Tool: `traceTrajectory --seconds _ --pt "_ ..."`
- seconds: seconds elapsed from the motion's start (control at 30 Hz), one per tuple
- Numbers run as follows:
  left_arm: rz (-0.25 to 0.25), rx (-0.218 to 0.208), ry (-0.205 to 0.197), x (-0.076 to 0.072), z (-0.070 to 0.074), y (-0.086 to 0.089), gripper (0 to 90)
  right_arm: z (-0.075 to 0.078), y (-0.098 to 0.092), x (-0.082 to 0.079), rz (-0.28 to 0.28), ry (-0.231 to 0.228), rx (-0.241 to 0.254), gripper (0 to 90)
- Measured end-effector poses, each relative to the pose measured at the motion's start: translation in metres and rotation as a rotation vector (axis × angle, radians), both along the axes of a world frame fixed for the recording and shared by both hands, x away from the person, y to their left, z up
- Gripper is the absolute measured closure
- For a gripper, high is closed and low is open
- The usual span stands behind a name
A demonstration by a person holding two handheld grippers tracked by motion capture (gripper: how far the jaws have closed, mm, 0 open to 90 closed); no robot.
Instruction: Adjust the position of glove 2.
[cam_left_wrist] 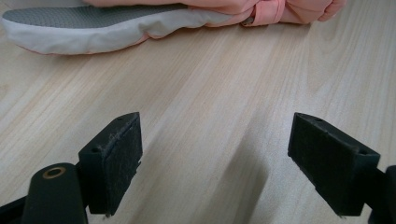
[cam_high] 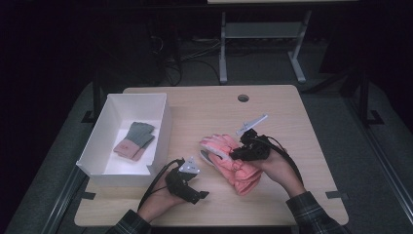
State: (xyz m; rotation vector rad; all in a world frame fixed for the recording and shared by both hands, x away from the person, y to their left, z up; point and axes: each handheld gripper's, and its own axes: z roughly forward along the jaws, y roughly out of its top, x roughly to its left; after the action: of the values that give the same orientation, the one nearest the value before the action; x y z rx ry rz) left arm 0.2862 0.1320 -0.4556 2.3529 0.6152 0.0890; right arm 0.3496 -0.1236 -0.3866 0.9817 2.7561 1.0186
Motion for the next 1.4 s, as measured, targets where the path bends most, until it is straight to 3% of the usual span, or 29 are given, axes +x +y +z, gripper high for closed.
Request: traceTrajectory --seconds 0.3,0.47,0.6,0.7,0.73,0.83,0.87,0.93,1.0,1.07,1.4 --pt "0.000 0.002 -0.004 -0.001 0.000 0.000 17.2 -0.010 0.011 -0.001 0.007 -0.002 -0.055 74.7" --pt "0.001 -0.001 -0.001 0.000 0.000 0.000 17.2 -0.004 0.006 -0.001 -0.005 -0.001 -0.008 66.7" --pt "-0.002 -0.006 0.002 0.000 0.001 0.000 17.3 0.006 -0.001 -0.004 -0.018 -0.032 0.026 60.7" --pt "0.008 -0.032 0.004 -0.001 0.004 0.001 23.2 0.013 -0.008 -0.006 -0.039 -0.063 0.069 64.3" --pt "0.008 -0.044 0.005 -0.001 0.006 0.002 27.7 0.017 -0.013 -0.006 -0.050 -0.078 0.085 69.5" --pt "0.013 -0.075 0.002 -0.002 0.011 0.004 44.6 0.024 -0.025 -0.008 -0.073 -0.107 0.112 82.0" --pt "0.013 -0.080 0.005 -0.002 0.012 0.004 54.5 0.026 -0.032 -0.009 -0.083 -0.122 0.116 85.4" --pt "0.017 -0.087 0.005 -0.002 0.016 0.003 69.8 0.027 -0.042 -0.009 -0.100 -0.139 0.122 89.1" --pt "0.022 -0.080 -0.001 -0.001 0.019 0.002 80.2 0.026 -0.052 -0.010 -0.120 -0.175 0.132 89.1" --pt "0.017 -0.078 0.003 0.000 0.021 0.001 89.6 0.022 -0.060 -0.009 -0.128 -0.177 0.141 89.8" --pt "0.019 -0.029 -0.009 0.007 0.018 -0.008 89.6 -0.014 -0.100 -0.010 -0.181 -0.106 0.114 90.0"
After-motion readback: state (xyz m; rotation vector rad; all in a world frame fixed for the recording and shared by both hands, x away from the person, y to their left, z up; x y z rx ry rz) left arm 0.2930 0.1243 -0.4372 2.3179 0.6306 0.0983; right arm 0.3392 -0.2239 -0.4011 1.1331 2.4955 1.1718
